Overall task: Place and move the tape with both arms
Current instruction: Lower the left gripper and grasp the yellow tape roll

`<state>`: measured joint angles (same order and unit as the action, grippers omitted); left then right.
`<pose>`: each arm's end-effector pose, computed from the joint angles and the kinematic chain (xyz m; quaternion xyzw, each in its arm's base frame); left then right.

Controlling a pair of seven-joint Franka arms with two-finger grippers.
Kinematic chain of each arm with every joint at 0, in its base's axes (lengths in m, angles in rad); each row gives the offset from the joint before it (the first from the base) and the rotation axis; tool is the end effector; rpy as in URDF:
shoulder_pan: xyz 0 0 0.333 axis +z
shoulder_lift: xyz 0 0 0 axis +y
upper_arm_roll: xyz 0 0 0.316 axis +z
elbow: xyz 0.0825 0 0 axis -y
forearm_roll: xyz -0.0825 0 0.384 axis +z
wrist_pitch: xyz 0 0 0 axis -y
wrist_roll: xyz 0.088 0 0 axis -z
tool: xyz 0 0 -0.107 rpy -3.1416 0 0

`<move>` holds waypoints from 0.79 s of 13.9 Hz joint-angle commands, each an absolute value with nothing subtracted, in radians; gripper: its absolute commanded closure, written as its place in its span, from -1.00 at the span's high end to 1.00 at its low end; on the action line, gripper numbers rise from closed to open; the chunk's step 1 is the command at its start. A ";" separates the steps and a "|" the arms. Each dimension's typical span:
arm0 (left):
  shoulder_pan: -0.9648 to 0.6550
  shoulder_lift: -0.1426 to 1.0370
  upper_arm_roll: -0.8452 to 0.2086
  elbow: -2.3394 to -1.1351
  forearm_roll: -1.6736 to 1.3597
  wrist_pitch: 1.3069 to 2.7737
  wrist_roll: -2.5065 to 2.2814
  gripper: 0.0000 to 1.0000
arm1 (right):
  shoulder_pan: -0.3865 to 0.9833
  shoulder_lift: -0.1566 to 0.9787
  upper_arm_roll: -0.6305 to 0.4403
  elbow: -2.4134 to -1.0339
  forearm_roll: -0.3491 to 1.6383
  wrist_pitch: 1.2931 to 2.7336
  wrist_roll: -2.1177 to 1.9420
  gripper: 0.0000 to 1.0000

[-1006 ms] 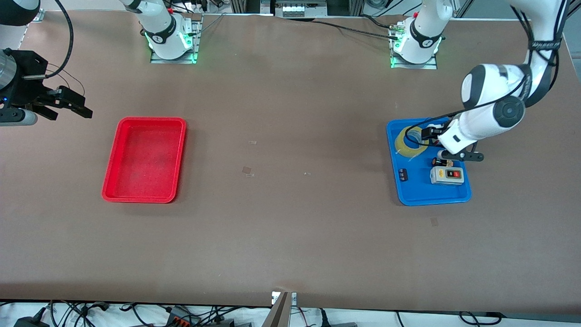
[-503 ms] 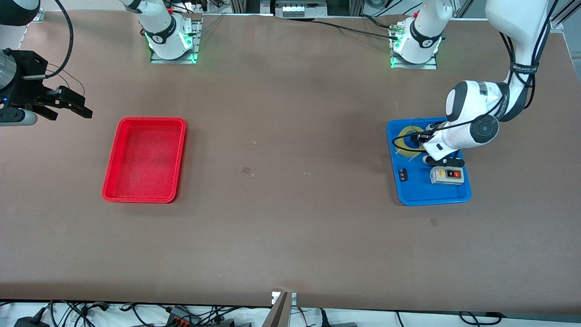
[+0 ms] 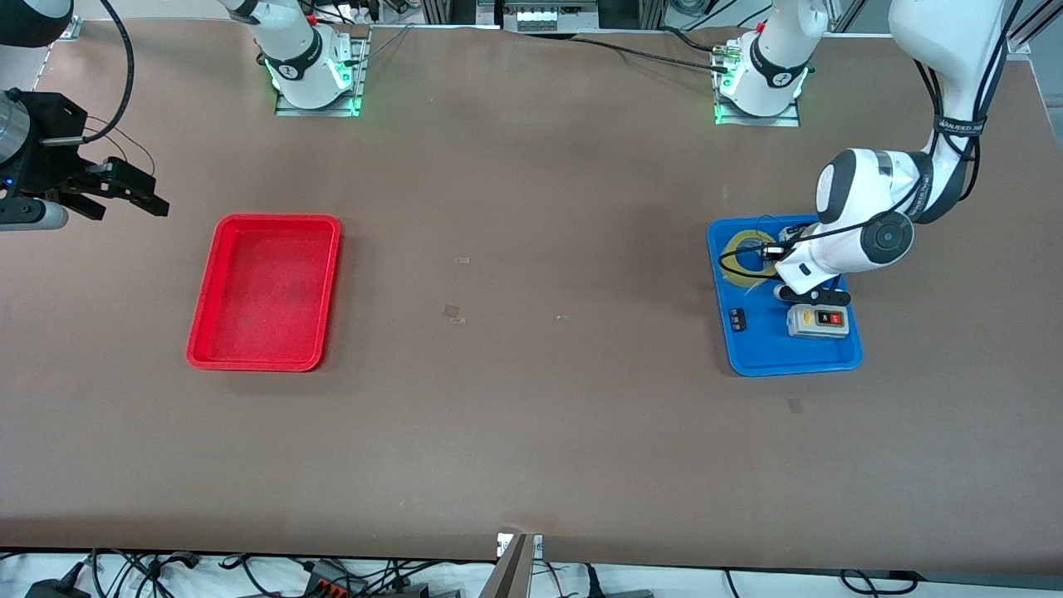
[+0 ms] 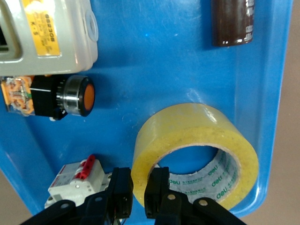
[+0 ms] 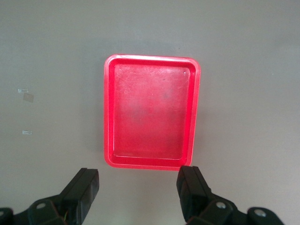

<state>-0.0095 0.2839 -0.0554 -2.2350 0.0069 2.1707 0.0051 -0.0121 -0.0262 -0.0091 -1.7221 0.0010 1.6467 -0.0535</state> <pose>0.5039 -0.0331 0.2190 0.9842 -0.0371 -0.1731 0.0002 0.5480 -0.0116 0.5738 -0.9996 -0.0161 0.0246 0.0015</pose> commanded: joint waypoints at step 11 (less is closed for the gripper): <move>-0.257 0.446 -0.058 -1.706 -0.323 1.752 -0.347 -0.99 | -0.022 0.008 0.002 -1.694 0.006 1.601 -0.043 1.00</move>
<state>-0.1714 0.3674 -0.0635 -1.8196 -0.2782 1.7809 -0.2100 -0.0122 -0.0135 -0.0091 -1.7168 0.0013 1.6218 -0.0529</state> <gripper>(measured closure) 0.833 0.000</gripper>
